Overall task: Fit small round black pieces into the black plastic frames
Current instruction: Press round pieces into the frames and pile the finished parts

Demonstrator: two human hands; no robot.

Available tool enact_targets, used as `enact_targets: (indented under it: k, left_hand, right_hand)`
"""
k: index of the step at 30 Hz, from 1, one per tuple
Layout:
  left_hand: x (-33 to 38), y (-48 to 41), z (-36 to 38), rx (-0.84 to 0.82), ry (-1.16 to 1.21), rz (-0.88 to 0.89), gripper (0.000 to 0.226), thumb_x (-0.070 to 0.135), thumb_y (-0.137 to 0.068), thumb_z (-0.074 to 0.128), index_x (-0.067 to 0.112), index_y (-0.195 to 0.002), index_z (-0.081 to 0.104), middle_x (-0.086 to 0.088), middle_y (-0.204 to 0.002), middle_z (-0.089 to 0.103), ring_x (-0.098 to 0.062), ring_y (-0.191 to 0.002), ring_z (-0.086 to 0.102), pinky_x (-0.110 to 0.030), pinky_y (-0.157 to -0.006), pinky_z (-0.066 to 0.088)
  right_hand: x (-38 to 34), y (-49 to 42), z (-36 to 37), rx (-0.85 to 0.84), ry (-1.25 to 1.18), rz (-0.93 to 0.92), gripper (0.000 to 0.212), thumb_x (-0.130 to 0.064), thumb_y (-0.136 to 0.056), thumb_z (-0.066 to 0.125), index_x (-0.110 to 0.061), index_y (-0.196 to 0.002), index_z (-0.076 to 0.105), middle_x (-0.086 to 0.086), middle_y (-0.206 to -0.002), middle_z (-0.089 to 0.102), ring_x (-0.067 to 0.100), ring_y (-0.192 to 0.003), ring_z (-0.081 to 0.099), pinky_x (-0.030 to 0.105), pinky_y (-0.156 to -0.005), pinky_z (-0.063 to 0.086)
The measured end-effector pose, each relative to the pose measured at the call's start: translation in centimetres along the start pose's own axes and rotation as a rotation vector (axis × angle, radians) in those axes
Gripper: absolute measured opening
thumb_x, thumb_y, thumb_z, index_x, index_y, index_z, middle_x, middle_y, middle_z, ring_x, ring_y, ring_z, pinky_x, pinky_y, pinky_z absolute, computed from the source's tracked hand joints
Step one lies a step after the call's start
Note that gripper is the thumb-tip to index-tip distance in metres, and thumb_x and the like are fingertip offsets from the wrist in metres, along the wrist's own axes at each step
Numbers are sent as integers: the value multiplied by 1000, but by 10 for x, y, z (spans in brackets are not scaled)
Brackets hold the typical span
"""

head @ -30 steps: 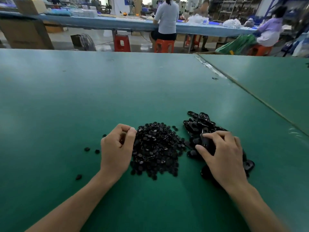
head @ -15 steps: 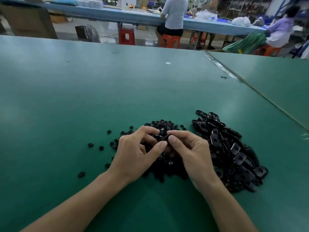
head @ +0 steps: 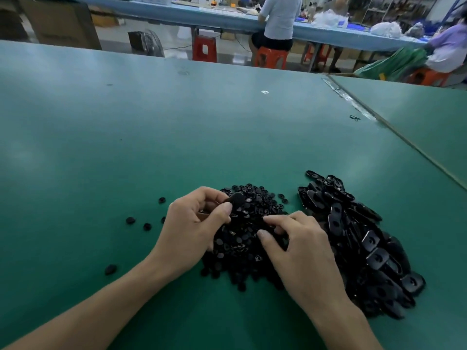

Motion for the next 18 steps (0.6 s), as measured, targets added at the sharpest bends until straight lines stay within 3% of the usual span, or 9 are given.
enact_targets:
  k: [3, 9, 14, 18]
  left_hand:
    - [-3, -1, 0, -14, 16, -13, 13, 13, -92, 70, 22, -83, 68, -3, -69, 72, -11, -39, 55, -19, -36, 41]
    - [-2, 0, 1, -67, 16, -13, 16, 21, -96, 66, 24, -80, 68, -5, -72, 72, -30, -51, 64, -26, -42, 49]
    - [-4, 0, 3, -61, 93, -28, 10, 11, -95, 66, 14, -86, 67, -6, -74, 72, -20, -63, 69, -27, -45, 53]
    - [-4, 2, 6, -87, 114, -22, 10, 5, -92, 69, 15, -93, 71, -4, -75, 72, -18, -64, 71, -28, -48, 55]
  right_hand:
    - [2, 1, 4, -12, 44, 32, 34, -39, -94, 63, -28, -126, 68, -16, -94, 53, 4, -98, 47, 12, -82, 34]
    - [2, 1, 7, -16, 5, 49, 13, -30, -93, 67, -25, -103, 75, -14, -92, 57, 6, -95, 53, 18, -82, 42]
    - [2, 0, 9, -8, 6, 49, 6, -28, -96, 64, -27, -91, 68, -17, -89, 55, 4, -91, 47, 8, -77, 36]
    - [0, 0, 4, 100, -67, 12, 9, -24, -98, 59, -26, -90, 61, -16, -85, 57, 8, -85, 53, 17, -75, 41]
Point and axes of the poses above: each hand's wrist, its own y-axis away from the middle knuckle, its own z-axis out of the palm, x = y × z, the point moved 6 cm from there along -y, towards the middle knuckle
